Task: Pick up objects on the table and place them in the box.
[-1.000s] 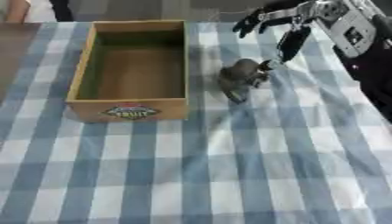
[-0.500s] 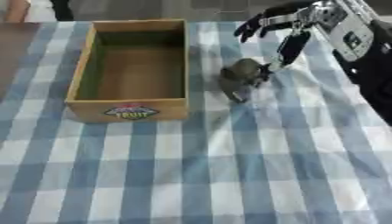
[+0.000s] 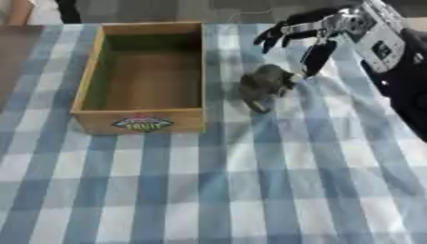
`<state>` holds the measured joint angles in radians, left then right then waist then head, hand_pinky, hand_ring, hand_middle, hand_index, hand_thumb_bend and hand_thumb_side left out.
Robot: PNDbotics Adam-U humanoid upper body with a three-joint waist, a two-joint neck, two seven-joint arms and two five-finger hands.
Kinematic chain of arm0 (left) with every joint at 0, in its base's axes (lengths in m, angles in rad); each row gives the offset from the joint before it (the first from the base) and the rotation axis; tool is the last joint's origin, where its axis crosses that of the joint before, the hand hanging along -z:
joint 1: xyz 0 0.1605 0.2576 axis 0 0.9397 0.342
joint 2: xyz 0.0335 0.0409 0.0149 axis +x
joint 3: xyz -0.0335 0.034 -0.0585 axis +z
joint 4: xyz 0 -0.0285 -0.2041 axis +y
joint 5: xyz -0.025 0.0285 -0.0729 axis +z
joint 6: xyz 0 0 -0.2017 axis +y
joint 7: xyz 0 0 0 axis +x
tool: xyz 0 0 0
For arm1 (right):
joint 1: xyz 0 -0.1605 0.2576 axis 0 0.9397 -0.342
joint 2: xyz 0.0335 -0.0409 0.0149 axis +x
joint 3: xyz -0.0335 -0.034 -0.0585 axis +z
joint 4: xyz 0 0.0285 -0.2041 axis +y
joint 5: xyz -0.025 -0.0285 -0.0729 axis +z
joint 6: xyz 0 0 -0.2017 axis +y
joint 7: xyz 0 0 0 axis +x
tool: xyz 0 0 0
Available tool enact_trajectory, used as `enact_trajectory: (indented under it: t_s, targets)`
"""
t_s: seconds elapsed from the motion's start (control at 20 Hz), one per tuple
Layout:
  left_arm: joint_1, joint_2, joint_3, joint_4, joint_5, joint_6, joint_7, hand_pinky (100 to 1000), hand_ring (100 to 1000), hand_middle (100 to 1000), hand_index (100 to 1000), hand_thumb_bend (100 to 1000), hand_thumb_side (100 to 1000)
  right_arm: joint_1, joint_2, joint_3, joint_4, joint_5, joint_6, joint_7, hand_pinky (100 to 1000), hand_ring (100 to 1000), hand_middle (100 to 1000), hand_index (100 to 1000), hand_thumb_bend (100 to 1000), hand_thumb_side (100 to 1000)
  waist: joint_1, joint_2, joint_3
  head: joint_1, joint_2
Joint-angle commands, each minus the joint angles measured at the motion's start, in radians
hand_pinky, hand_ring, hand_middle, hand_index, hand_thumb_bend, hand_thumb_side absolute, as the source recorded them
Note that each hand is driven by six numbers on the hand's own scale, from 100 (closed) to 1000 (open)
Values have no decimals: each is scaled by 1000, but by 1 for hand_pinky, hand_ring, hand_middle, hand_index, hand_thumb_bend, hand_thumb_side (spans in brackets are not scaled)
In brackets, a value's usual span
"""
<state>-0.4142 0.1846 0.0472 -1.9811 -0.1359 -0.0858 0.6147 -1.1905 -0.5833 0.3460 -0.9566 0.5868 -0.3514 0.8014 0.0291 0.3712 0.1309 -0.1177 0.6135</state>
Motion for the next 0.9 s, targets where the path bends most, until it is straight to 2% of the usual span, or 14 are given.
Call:
enact_trajectory:
  t_s: [0.05, 0.5, 0.9]
  targets:
    - [-13, 13, -1, -19, 3, 0, -4, 797, 830, 784, 683, 100, 619, -16, -16, -6, -7, -5, -94, 51, 839, 908, 805, 999, 349, 100, 1, -18, 3, -3, -11]
    - [-13, 14, -1, -19, 4, 2, -6, 798, 831, 785, 682, 100, 621, -16, -21, 7, -20, 14, -148, -12, 856, 901, 797, 977, 331, 100, 0, -14, 3, -3, -10]
    - [-13, 18, -2, -19, 5, 1, -8, 798, 831, 785, 681, 100, 621, -25, -31, 7, -21, 90, -239, -44, 871, 906, 811, 975, 326, 100, -6, -10, 4, -2, -14]
